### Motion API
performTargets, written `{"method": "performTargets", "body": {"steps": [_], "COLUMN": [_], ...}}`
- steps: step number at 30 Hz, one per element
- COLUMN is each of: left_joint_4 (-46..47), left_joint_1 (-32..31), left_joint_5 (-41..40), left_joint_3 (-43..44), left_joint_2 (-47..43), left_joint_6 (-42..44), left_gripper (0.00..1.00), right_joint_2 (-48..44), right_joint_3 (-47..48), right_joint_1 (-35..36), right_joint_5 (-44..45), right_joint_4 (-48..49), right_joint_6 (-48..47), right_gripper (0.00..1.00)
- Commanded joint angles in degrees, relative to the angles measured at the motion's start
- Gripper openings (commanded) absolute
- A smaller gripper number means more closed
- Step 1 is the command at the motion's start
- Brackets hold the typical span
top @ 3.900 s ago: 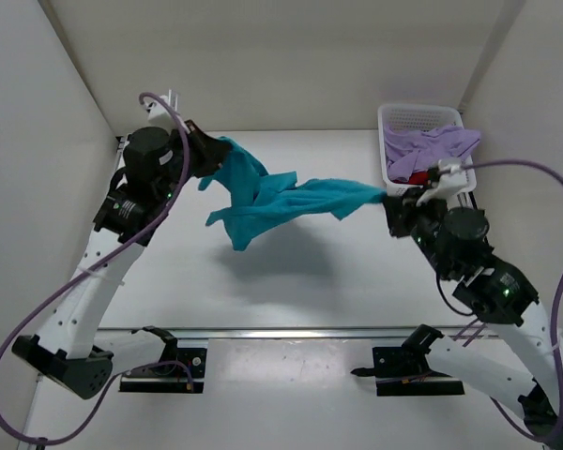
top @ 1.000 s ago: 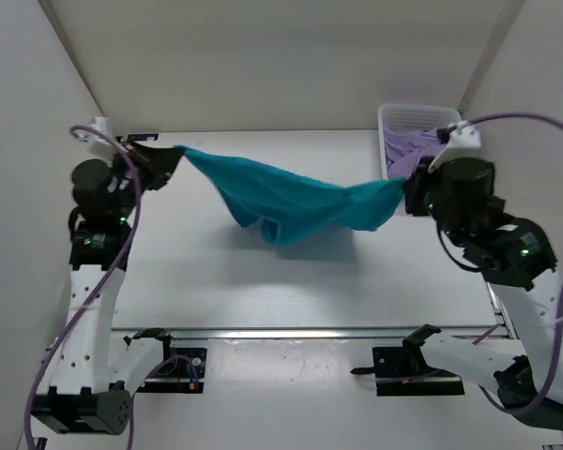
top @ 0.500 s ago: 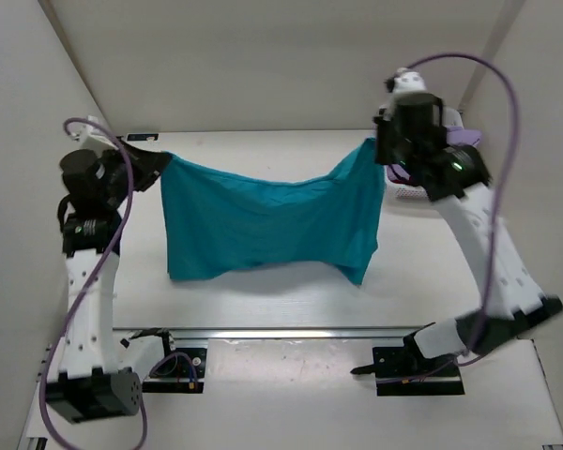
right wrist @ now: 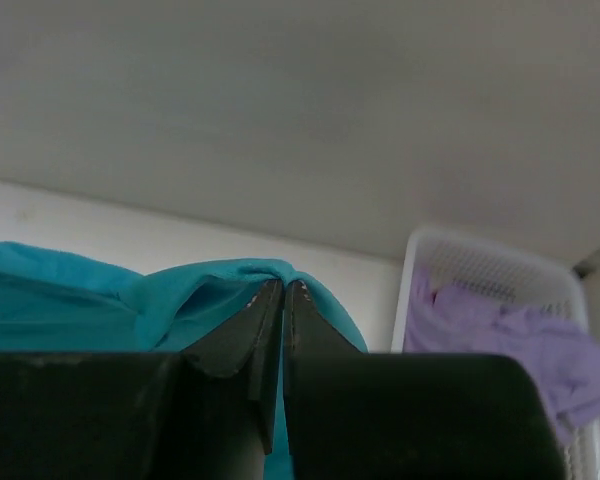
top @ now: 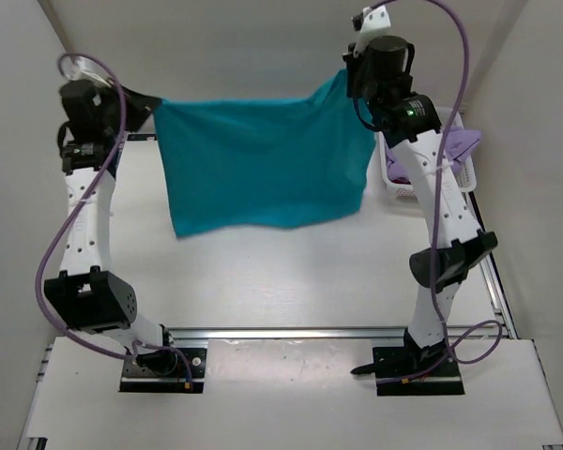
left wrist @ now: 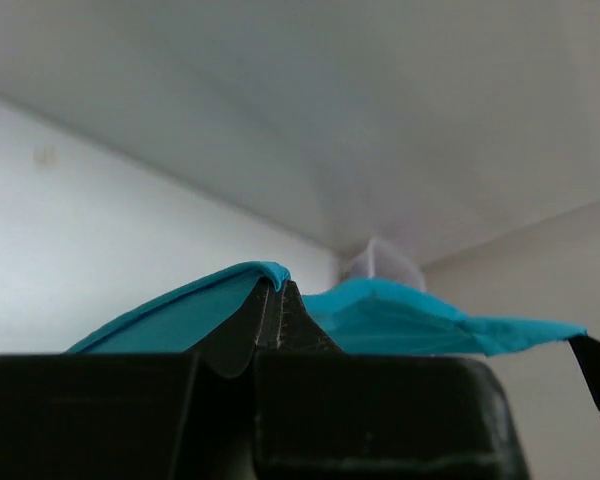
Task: Fold and stack the t-shirts
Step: Flatten out the tshirt, then grap the side of the flattened tshirt closest away from the robot with both arms
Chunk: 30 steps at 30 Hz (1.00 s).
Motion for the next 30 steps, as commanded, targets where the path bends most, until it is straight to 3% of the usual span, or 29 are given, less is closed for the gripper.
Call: {"method": "performTargets", "body": {"steps": [1, 3, 6, 10, 14, 18, 21, 26, 30], "left_joint_4": [4.82, 6.23, 8.17, 13.16, 17.22, 18.2, 18.55, 12.41, 7.84], "left_joint_1": [3.52, 5.8, 5.81, 5.89, 3.88, 3.0, 4.22, 6.51, 7.74], "left_joint_5": [2.65, 3.1, 2.23, -1.37, -7.51, -9.01, -7.01, -6.73, -7.44], "left_joint_3": [3.97, 2.39, -4.0, -17.89, -38.77, -57.51, -67.71, -74.78, -77.15], "left_joint_2": [-3.63, -4.59, -7.04, -13.89, -23.37, -27.88, -30.61, -36.13, -42.37], "left_joint_6": [-2.81, -3.95, -1.95, -0.71, 2.1, 1.58, 0.44, 4.03, 6.59], "left_gripper": [0.0, 0.0, 0.0, 0.0, 0.0, 0.0, 0.0, 0.0, 0.0], "right_joint_2": [-9.15, -10.48, -14.16, -21.81, -34.09, -42.98, -43.53, -46.42, -49.85], "right_joint_3": [2.65, 0.11, -10.86, -37.96, -68.03, -88.19, -91.39, -99.47, -101.15], "right_joint_1": [3.64, 3.31, 1.81, 0.92, 3.99, 8.03, 14.27, 15.16, 20.35], "right_joint_5": [5.4, 3.92, 1.63, -0.66, 0.65, 3.27, 10.76, 6.21, 4.19], "right_joint_4": [16.3, 16.83, 17.45, 22.27, 29.39, 29.76, 22.65, 12.1, 6.04], "right_joint_6": [-8.69, -8.27, -7.57, -5.2, -0.81, 6.83, 14.54, 28.02, 35.57], "right_gripper": [0.0, 0.0, 0.0, 0.0, 0.01, 0.0, 0.01, 0.0, 0.0]}}
